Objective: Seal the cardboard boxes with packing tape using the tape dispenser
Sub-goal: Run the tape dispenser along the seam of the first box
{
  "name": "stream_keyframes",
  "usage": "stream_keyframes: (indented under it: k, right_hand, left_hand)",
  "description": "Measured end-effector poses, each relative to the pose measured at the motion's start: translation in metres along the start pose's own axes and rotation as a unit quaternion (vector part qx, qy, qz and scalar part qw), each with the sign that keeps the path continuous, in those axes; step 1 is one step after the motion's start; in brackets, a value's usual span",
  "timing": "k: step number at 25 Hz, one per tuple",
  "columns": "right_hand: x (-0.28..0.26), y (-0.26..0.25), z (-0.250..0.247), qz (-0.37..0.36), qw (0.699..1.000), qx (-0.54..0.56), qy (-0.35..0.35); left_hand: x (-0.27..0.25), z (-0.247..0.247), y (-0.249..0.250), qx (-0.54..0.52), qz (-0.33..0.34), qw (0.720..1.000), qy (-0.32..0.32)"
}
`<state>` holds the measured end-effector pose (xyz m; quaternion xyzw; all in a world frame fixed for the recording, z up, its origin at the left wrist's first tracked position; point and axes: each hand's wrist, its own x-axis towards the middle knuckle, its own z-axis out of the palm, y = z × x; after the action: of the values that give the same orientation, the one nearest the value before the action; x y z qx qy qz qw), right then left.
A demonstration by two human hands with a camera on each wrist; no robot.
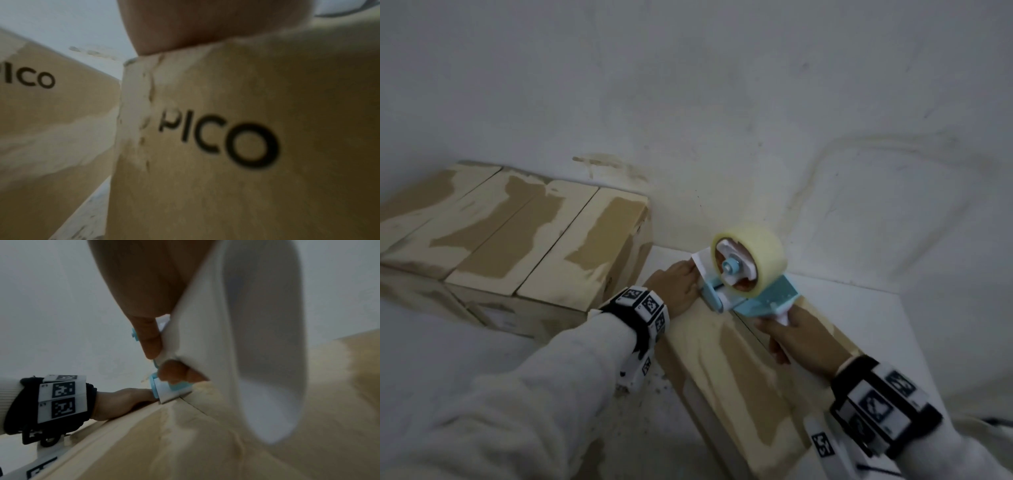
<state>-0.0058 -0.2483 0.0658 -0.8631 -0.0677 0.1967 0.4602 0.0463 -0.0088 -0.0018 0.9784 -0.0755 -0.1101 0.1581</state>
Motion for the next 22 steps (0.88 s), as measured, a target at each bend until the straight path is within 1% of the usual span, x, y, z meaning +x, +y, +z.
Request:
stream_keyframes:
  k: [1,5,8,11,13,15,17,18,19,20,21,22]
  right_hand:
    - [0.000,-0.001,-0.002,-0.003,1.000,-0.014,-0.004]
    - [-0.010,0.003,-0.008,-0.019,0.998,-0.055,-0.012]
    - [-0.044,0.021,-0.020,-0.005,1.000,-0.004,-0.004]
    - [-0.084,0.054,-0.028,0.028,0.998,0.050,0.029]
    - [-0.095,0.072,-0.026,0.048,0.996,0.065,0.037]
    - [-0.095,0.086,-0.022,0.054,0.996,0.068,0.036]
    - [-0.091,0.094,-0.018,0.045,0.997,0.053,0.036]
    - [-0.089,0.096,-0.018,0.041,0.997,0.049,0.035]
    - [-0.088,0.097,-0.017,0.040,0.997,0.049,0.035]
    - [-0.087,0.097,-0.016,0.036,0.998,0.048,0.035]
    - [-0.084,0.094,-0.015,0.029,0.998,0.046,0.036]
    - [-0.080,0.090,-0.012,0.019,0.998,0.041,0.036]
  left_hand:
    - [0.002,0.005,-0.001,0.007,0.001,1.000,0.010]
    - [0.002,0.002,0.003,0.025,-0.010,1.000,0.002]
    - [0.000,-0.001,0.008,0.055,-0.022,0.998,-0.028]
    - [0.001,0.003,0.005,0.053,-0.020,0.998,-0.036]
    - [0.002,0.001,0.007,0.065,-0.027,0.997,-0.036]
    - [-0.003,-0.006,0.018,0.101,-0.051,0.993,-0.040]
    - [-0.015,-0.015,0.037,0.105,-0.073,0.991,-0.023]
    - [-0.029,-0.019,0.051,0.095,-0.076,0.993,-0.001]
    - [-0.046,-0.012,0.067,0.087,-0.064,0.993,0.043]
    - [-0.068,0.001,0.086,0.079,-0.038,0.990,0.114]
    - [-0.091,0.012,0.105,0.047,-0.012,0.988,0.147]
    - [-0.109,0.023,0.123,0.005,-0.010,0.993,0.114]
